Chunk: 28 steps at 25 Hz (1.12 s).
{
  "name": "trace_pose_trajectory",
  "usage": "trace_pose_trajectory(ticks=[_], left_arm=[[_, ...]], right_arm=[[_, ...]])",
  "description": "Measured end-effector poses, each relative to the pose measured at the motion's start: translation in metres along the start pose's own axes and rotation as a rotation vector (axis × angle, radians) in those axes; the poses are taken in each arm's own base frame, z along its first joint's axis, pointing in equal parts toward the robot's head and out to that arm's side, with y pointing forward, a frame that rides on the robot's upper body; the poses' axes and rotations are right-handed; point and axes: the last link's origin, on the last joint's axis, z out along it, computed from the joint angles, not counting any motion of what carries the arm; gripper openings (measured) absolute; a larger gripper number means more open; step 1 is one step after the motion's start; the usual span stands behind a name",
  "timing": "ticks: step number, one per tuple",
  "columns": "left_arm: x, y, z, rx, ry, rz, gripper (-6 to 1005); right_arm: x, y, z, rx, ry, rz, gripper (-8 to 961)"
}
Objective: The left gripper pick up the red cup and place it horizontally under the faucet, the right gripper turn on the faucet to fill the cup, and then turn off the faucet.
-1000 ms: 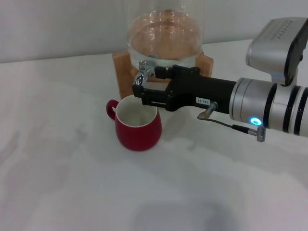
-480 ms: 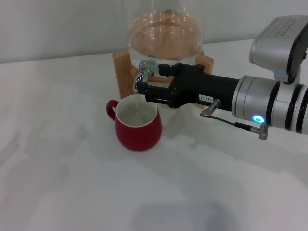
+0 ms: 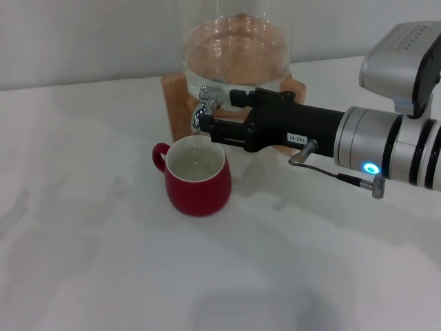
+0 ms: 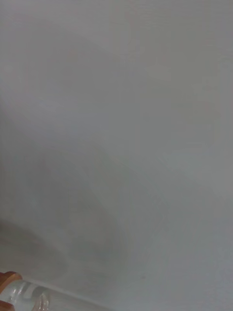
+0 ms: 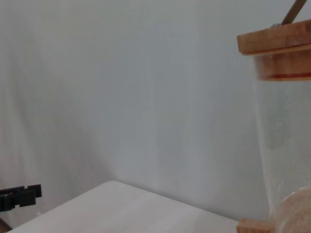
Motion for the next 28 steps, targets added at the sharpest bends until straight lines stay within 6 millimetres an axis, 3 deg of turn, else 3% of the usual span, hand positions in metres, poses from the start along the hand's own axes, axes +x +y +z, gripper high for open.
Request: trace_pose_trajectory(ticks=[10, 17, 23, 28], left_arm=[[-0.001, 0.000, -0.002, 0.004, 0.001, -0.003, 876], [-0.001, -0.002, -0.002, 0.008, 0.001, -0.004, 876], [0.000, -0.002, 0.000, 0.011, 0.003, -0.004, 876], [0.000, -0.002, 0.000, 0.011, 0.004, -0.004, 876]], right_arm=[[-0.003, 0.001, -0.001, -0.006, -0.008, -0.005, 781], [-0.009, 0.007, -0.012, -0.086, -0.009, 0.011, 781], [-0.014, -0.006, -0.028, -0.053, -0.027, 0.012, 781], [-0.016, -0.035, -0.049, 0.014, -0.038, 0.028, 781]])
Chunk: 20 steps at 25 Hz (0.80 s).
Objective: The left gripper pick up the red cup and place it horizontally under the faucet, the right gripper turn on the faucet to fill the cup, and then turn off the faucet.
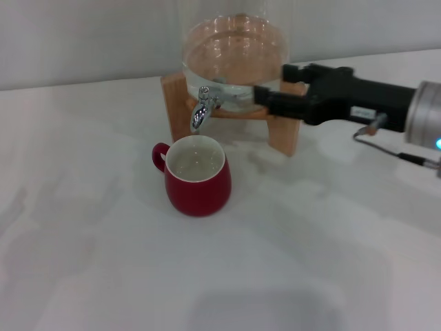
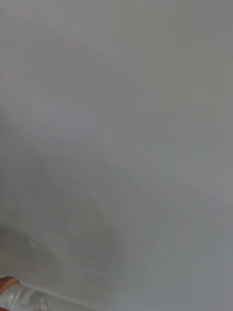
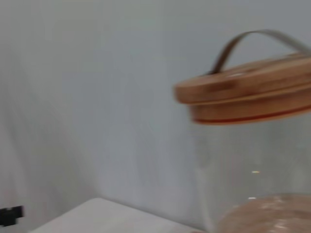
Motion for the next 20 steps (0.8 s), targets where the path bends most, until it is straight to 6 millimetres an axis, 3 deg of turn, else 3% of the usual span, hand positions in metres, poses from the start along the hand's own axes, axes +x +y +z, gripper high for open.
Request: trace_pose_trajectory(ticks=[9, 20], left_arm=[[-0.001, -0.001, -0.002, 0.003, -0.002, -0.002, 876], [-0.002, 0.003, -0.011, -0.037, 0.015, -0.022, 876]], right_arm=[[-0.006, -0.038, -0.031, 0.129, -0.014, -0.032, 781], [0.002, -0.106, -0.090, 0.348, -0.102, -0.050, 780]])
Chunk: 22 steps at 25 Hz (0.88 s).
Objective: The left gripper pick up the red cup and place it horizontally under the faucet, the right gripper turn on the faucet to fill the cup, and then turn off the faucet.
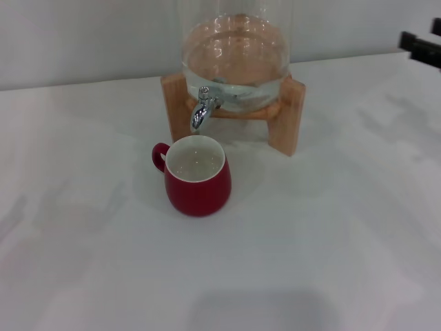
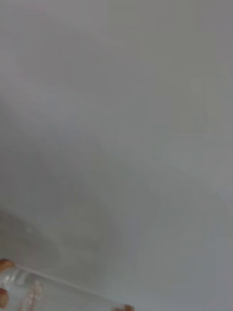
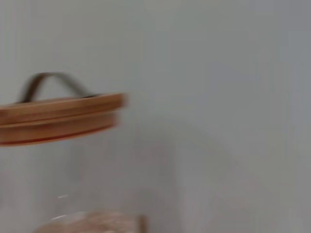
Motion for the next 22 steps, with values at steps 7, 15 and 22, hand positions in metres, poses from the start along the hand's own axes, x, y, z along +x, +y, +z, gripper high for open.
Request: trace_pose_trajectory(ticks=[7, 15, 22], left_arm=[[0.002, 0.001, -0.020, -0.039, 0.055, 0.007, 876], [-0.003, 0.002, -0.017, -0.058, 0.049, -0.014, 876], [-0.007, 0.002, -0.019, -0.055, 0.043, -0.028, 876]], right_arm=[[0.015, -0.019, -0.014, 0.062, -0.003, 0.058, 781], [0.016, -0.018, -0.012, 0.053, -0.005, 0.039, 782], [0.012, -0.023, -0.016, 0.077, -0.043, 0.045, 783]])
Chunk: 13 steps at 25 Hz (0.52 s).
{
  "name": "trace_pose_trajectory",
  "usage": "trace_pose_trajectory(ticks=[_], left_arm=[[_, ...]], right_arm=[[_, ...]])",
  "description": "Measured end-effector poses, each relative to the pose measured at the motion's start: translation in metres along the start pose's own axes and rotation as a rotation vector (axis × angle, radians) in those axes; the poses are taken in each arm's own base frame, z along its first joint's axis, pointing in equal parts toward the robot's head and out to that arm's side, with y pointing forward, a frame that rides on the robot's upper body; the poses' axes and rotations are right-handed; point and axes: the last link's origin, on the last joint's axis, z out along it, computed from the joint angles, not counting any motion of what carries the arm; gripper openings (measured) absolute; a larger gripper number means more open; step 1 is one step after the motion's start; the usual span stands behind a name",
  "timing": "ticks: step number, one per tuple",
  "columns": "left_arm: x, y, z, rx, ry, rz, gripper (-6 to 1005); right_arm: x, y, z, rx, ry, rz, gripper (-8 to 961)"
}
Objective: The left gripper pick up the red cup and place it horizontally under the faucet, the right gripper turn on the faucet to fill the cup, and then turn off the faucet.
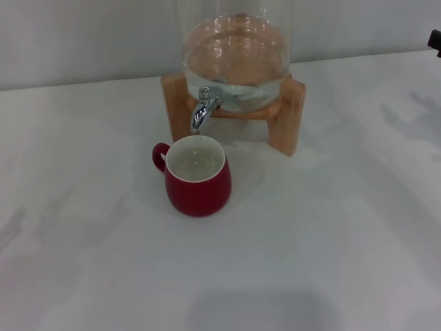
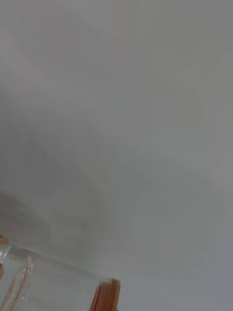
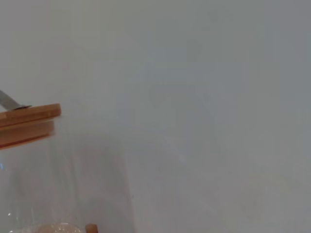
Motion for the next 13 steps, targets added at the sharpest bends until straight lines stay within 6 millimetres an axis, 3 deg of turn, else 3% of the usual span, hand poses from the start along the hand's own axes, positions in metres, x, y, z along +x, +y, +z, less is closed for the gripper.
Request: trace_pose_trajectory(ticks=[13], left_arm=[[0.0012, 0.0080, -0.0023, -0.048, 0.012, -0.020, 876]], right_arm=[[0.0085, -0.0051, -0.0033, 0.019, -0.001, 0.045, 783]])
